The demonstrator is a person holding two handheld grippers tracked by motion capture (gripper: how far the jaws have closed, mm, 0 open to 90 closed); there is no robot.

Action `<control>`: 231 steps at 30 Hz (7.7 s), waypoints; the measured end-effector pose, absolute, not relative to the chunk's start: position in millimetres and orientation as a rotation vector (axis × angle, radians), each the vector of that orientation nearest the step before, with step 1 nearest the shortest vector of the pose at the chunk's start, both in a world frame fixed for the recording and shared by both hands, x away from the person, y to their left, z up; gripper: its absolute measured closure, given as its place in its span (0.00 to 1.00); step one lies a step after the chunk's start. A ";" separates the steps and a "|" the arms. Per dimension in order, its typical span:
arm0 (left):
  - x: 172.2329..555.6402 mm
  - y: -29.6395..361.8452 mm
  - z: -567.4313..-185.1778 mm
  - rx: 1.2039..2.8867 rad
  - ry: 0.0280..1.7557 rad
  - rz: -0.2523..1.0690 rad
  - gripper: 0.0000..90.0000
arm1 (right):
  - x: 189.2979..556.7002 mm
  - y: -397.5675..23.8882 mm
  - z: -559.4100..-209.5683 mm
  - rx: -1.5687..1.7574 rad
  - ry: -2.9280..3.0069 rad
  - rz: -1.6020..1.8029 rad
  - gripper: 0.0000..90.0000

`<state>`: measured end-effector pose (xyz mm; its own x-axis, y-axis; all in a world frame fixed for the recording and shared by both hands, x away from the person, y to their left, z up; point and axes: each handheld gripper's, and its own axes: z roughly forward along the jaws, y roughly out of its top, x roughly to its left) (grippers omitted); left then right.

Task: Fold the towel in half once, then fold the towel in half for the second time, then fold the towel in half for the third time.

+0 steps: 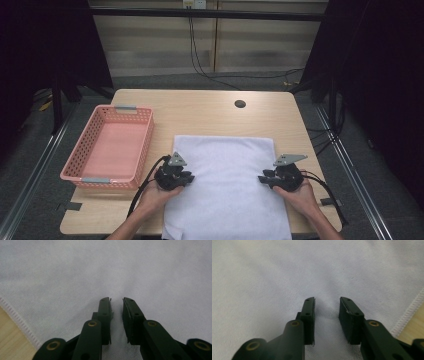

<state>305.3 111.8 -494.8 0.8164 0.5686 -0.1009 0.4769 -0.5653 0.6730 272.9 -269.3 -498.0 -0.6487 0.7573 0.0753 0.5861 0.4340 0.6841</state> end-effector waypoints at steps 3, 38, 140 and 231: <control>297.2 111.9 -495.7 2.270 0.730 0.135 0.92 | 262.6 -275.1 -497.4 1.171 2.458 1.027 0.85; 286.3 130.0 -469.4 2.171 0.736 0.022 0.71 | 247.1 -323.0 -474.9 1.283 2.376 1.184 0.67; 400.8 157.4 -360.9 1.892 0.779 0.296 0.95 | 366.7 -340.0 -362.2 1.205 2.101 1.481 0.95; 301.4 133.0 -477.8 2.164 0.803 0.071 0.56 | 185.3 -306.1 -475.3 1.296 2.373 1.194 0.41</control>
